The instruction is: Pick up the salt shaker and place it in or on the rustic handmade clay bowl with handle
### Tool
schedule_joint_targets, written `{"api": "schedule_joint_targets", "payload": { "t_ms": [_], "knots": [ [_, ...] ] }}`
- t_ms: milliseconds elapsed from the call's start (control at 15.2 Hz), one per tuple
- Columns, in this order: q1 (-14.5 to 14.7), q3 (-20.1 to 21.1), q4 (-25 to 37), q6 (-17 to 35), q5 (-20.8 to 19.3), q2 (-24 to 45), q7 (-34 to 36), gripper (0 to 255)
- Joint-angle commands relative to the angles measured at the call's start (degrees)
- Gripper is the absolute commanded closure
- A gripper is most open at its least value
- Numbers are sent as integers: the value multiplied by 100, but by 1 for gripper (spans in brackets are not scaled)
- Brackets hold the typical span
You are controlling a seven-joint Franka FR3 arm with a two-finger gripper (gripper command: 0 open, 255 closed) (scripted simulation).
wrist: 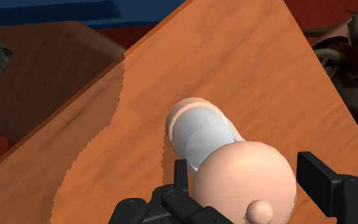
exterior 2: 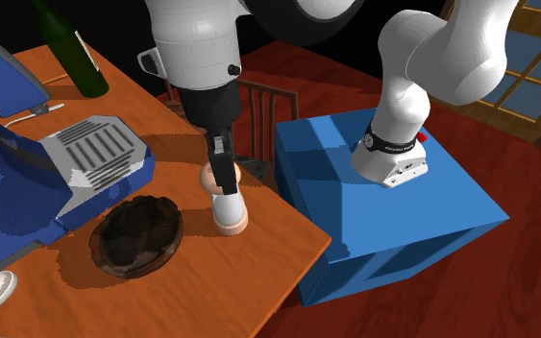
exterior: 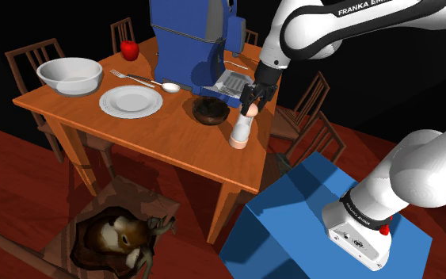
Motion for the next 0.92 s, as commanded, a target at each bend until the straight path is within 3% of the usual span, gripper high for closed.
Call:
{"api": "schedule_joint_targets", "payload": {
  "t_ms": [0,264,858],
  "knots": [
    [0,0,-3,0,-1,2,0,255],
    [0,0,-3,-2,-1,1,1,255],
    [-25,-31,432,-740,-77,-308,116,255]
  ]
}}
